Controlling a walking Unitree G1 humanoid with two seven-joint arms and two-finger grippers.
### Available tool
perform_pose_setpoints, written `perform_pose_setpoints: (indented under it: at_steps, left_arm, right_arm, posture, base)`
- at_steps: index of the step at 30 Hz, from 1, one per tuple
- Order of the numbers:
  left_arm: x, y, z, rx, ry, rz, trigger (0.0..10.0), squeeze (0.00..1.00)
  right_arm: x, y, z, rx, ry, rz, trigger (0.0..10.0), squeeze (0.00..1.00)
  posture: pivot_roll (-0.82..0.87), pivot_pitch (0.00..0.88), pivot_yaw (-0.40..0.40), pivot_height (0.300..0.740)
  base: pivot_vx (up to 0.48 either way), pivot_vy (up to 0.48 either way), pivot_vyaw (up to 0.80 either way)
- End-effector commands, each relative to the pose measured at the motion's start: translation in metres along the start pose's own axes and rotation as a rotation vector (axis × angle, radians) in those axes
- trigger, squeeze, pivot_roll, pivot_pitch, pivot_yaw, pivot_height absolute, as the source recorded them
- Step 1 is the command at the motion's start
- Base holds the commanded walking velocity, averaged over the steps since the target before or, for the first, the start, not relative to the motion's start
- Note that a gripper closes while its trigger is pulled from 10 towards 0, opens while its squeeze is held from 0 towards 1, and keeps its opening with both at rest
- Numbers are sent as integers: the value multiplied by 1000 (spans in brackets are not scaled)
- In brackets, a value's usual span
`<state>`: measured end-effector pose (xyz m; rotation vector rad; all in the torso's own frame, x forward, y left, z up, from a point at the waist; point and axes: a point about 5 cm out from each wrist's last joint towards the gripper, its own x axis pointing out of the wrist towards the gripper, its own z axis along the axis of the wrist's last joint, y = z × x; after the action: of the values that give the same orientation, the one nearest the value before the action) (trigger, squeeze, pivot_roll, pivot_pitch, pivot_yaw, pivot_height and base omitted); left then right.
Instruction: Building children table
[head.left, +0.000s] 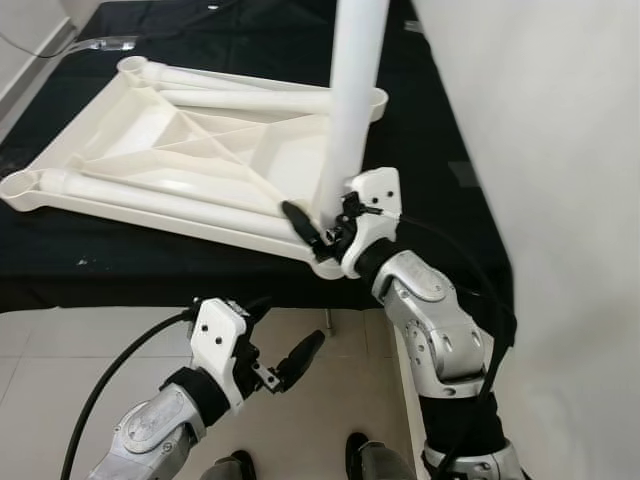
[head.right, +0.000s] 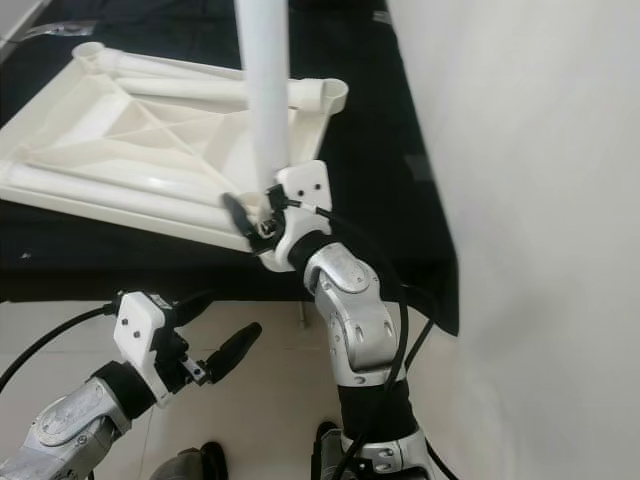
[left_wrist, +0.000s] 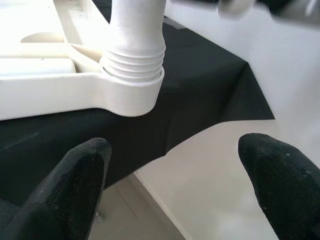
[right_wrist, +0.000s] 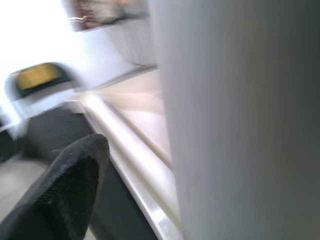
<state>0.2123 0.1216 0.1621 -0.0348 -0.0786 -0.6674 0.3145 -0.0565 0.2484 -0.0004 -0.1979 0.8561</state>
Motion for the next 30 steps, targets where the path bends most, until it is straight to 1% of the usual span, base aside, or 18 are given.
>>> perform_pose_setpoints:
  at_steps: [1,3,4,5,6,7,8,10,13,14,15,17,18,24,26,28,29,30]
  left_arm:
    - [-2,-2,-4,-5,11,7,10000,0]
    - [-2,-2,-4,-5,11,7,10000,0]
    - [-3,-2,-3,-4,11,8,10000,0]
    - [-3,-2,-3,-4,11,8,10000,0]
    - [-3,-2,-3,-5,10,10,10000,0]
    - [-4,-3,-3,-5,10,12,10000,0]
    - [-4,-3,-3,-5,10,12,10000,0]
    - [-4,-3,-2,-6,10,13,10000,0]
    - [-5,-4,-2,-8,11,12,10000,0]
    - [-5,-4,-2,-8,11,12,10000,0]
    - [-6,-5,-2,-9,11,12,10000,0]
    - [-6,-5,-2,-9,11,12,10000,0]
    - [-6,-5,-2,-10,12,12,10000,0]
    - [-6,-6,-3,-14,13,11,10000,0]
    - [-6,-6,-3,-16,14,10,10000,0]
    - [-6,-5,-3,-17,14,10,10000,0]
    - [-6,-5,-3,-17,14,10,10000,0]
    - [-6,-5,-4,-18,14,10,10000,0]
  right_arm:
    - [4,-1,4,-20,-19,143,10000,1000]
    - [4,-1,4,-20,-19,143,10000,1000]
    - [5,-9,6,-38,-16,188,10000,0]
    - [5,-9,6,-38,-16,188,10000,0]
    - [8,-18,10,-54,-7,237,10000,0]
    - [12,-31,19,-64,1,329,10000,0]
    - [12,-31,19,-64,1,329,10000,0]
    - [14,-35,24,-56,1,375,10000,0]
    - [16,-36,31,-50,11,500,10000,0]
    - [16,-36,31,-50,11,500,10000,0]
    - [15,-36,33,-39,11,548,6510,0]
    - [15,-37,34,-34,8,578,6510,0]
    - [15,-39,35,-27,7,601,0,0]
    - [12,-44,34,-25,6,645,0,0]
    - [10,-45,30,-26,2,622,0,0]
    - [8,-47,25,-41,10,568,0,0]
    - [8,-47,25,-41,10,568,0,0]
    - [6,-47,20,-51,9,499,0,0]
  posture:
    - [11,271,-27,740]
    - [11,271,-27,740]
    - [16,275,-28,740]
    - [16,275,-28,740]
    - [19,277,-29,740]
    - [25,283,-28,740]
    - [25,283,-28,740]
    - [25,283,-28,740]
    - [33,287,-28,740]
    - [33,287,-28,740]
    - [34,290,-28,740]
    - [34,291,-29,740]
    - [34,292,-28,740]
    - [27,289,-27,740]
    - [27,289,-27,740]
    - [15,284,-25,740]
    - [15,284,-25,740]
    - [12,284,-27,740]
  base:
    - [0,0,0]
    - [0,0,0]
    - [0,0,0]
    - [0,0,0]
    - [0,0,0]
    - [0,0,0]
    - [0,0,0]
    - [0,0,0]
    - [0,0,0]
    - [0,0,0]
    - [0,0,0]
    - [0,0,0]
    - [0,0,0]
    - [0,0,0]
    - [0,0,0]
    - [0,0,0]
    - [0,0,0]
    - [0,0,0]
